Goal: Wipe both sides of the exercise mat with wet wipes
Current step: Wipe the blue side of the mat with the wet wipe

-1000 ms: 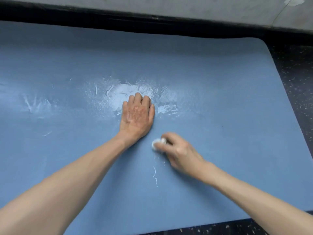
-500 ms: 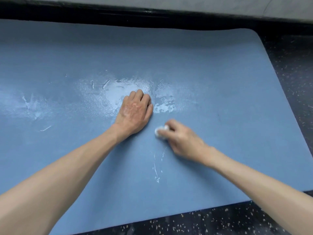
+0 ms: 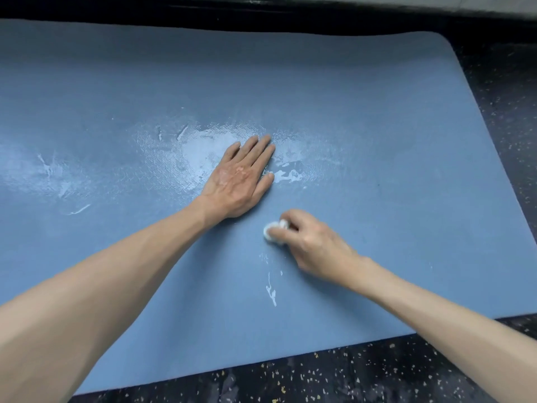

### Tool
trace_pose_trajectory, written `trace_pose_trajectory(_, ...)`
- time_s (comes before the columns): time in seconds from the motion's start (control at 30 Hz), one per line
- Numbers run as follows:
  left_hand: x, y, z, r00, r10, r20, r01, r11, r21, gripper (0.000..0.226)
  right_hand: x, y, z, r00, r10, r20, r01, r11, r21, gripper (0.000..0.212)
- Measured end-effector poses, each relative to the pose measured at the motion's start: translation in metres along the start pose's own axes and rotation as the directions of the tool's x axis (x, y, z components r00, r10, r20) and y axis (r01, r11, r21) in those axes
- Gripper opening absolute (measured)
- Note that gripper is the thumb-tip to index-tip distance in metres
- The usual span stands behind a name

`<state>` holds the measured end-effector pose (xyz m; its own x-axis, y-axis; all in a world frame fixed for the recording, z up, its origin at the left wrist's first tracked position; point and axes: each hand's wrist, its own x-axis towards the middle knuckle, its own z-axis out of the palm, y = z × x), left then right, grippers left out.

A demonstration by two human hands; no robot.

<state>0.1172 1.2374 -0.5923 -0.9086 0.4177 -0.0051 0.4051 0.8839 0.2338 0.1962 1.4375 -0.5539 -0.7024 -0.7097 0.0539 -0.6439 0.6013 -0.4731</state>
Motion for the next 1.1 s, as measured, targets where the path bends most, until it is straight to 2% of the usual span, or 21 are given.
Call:
trace_pose_trajectory(0.07, 0.0, 0.0, -0.001, 0.999, -0.011, 0.042, 0.011, 1.0, 0.016, 0.074, 0.014, 0.006, 0.0, 0.994, 0.074, -0.085, -0.077, 0.996, -0.035, 0.024)
trace_pose_trajectory(0.13, 0.001, 0.001, -0.003, 0.999, -0.023, 0.048, 0.022, 1.0, 0.022, 0.074, 0.004, -0.009, 0.009, 0.993, 0.061, -0.103, -0.064, 0.998, -0.027, 0.02)
trace_pose_trajectory(0.27, -0.002, 0.003, -0.003, 0.998, -0.038, 0.048, 0.038, 0.999, 0.0, 0.063, -0.045, -0.053, 0.022, 0.992, -0.108, 0.072, 0.1, 0.989, 0.108, 0.017)
trace_pose_trajectory(0.33, -0.002, 0.004, -0.003, 0.998, -0.038, 0.041, 0.039, 0.999, -0.013, 0.059, -0.039, -0.044, 0.018, 0.981, -0.162, 0.105, 0.153, 0.984, 0.093, 0.016)
trace_pose_trajectory(0.4, -0.001, 0.003, -0.003, 0.999, -0.035, 0.026, 0.036, 0.999, -0.022, 0.058, -0.015, -0.023, 0.012, 0.995, -0.097, 0.022, 0.096, 0.994, 0.054, 0.019)
trace_pose_trajectory(0.47, 0.0, 0.003, -0.003, 0.999, -0.039, 0.018, 0.04, 0.999, -0.02, 0.063, 0.009, -0.005, 0.005, 0.994, 0.024, -0.109, -0.025, 1.0, -0.006, 0.027)
trace_pose_trajectory(0.5, 0.0, 0.003, -0.003, 0.999, -0.041, 0.018, 0.041, 0.999, -0.021, 0.065, 0.012, -0.005, 0.006, 0.991, 0.057, -0.125, -0.058, 0.998, -0.01, 0.029)
trace_pose_trajectory(0.57, 0.0, 0.003, -0.004, 0.999, -0.04, 0.016, 0.04, 0.999, -0.021, 0.064, -0.005, -0.021, 0.013, 0.997, 0.036, -0.073, -0.037, 0.999, -0.004, 0.025)
trace_pose_trajectory(0.67, -0.001, 0.002, -0.003, 0.999, -0.044, 0.007, 0.044, 0.999, -0.024, 0.058, -0.06, -0.057, 0.023, 0.992, -0.07, 0.104, 0.062, 0.995, 0.083, 0.019)
trace_pose_trajectory(0.77, -0.001, 0.004, -0.004, 0.999, -0.042, 0.006, 0.042, 0.999, -0.031, 0.056, -0.084, -0.067, 0.019, 0.926, -0.224, 0.304, 0.18, 0.97, 0.166, 0.023)
trace_pose_trajectory(0.83, 0.0, 0.005, -0.005, 0.999, -0.042, 0.01, 0.042, 0.999, -0.032, 0.057, -0.065, -0.051, 0.014, 0.912, -0.211, 0.352, 0.167, 0.974, 0.151, 0.026)
trace_pose_trajectory(0.87, 0.0, 0.005, -0.005, 0.999, -0.043, 0.012, 0.043, 0.999, -0.031, 0.057, -0.049, -0.041, 0.012, 0.937, -0.155, 0.312, 0.122, 0.985, 0.124, 0.025)
trace_pose_trajectory(0.93, 0.0, 0.004, -0.006, 0.999, -0.044, 0.014, 0.044, 0.999, -0.028, 0.058, -0.019, -0.024, 0.009, 0.99, -0.042, 0.133, 0.033, 0.997, 0.07, 0.018)
trace_pose_trajectory(1.0, 0.0, 0.005, -0.007, 0.999, -0.045, 0.02, 0.046, 0.999, -0.03, 0.061, -0.009, -0.024, 0.011, 0.999, 0.026, 0.032, -0.028, 0.998, 0.061, 0.018)
trace_pose_trajectory(1.1, 0.0, 0.005, -0.007, 0.999, -0.048, 0.021, 0.048, 0.998, -0.035, 0.06, -0.041, -0.045, 0.023, 0.99, -0.073, 0.117, 0.065, 0.996, 0.067, 0.019)
